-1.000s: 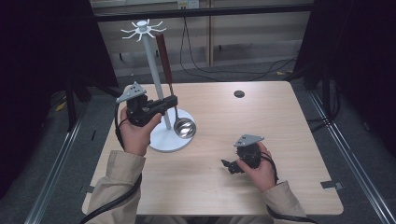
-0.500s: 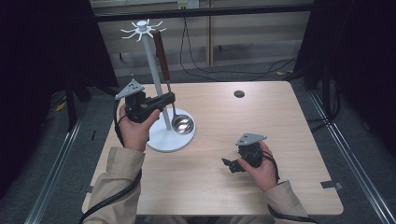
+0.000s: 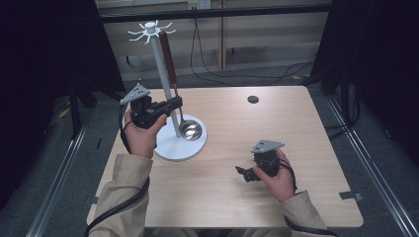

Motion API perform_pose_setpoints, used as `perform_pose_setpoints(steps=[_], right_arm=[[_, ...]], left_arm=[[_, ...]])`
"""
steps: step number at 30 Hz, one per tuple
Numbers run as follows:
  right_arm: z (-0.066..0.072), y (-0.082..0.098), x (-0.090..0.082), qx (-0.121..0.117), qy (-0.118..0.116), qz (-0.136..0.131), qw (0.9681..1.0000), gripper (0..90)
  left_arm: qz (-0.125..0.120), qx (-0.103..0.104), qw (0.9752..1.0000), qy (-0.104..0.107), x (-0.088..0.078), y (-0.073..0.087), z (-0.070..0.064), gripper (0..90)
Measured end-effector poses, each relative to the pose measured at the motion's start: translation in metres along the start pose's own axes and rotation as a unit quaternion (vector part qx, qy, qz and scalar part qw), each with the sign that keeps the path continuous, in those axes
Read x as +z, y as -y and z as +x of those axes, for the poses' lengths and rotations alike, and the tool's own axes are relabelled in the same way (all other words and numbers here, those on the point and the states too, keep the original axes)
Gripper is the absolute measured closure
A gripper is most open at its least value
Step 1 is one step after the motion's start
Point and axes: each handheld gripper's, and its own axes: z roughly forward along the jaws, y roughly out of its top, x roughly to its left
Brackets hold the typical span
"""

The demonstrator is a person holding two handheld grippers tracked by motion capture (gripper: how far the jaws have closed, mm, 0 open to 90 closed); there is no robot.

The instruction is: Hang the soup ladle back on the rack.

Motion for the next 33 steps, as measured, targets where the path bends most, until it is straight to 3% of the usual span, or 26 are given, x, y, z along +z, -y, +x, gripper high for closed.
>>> perform_pose_setpoints(steps=[5,13,14,17,33], right_arm=[[0.0,0.0,-0.001,-0.002,0.002,-0.003,1.0,3.1],[0.0,-0.001,-0.001,-0.004,0.001,-0.002,1.0,3.2],[0.0,-0.001,-0.001,-0.002,-0.001,-0.002,1.0,3.2],[0.0,-0.001,-0.001,-0.004,-0.001,-0.005,1.0,3.2],[0.001,-0.003,-0.002,-0.009,-0.003,-0.008,0.9999,3.2]], left_arm=[[-0.004,-0.005,1.0,-0.005,0.0,0.0,0.004,84.9],[-0.004,0.007,0.9997,-0.023,-0.001,0.001,0.009,84.5],[-0.008,0.004,0.9998,-0.017,-0.001,0.001,0.011,84.3],[-0.006,0.004,0.9996,-0.026,-0.003,0.002,0.013,83.7],[-0.013,-0.002,0.9997,-0.02,0.002,0.003,0.019,82.0]])
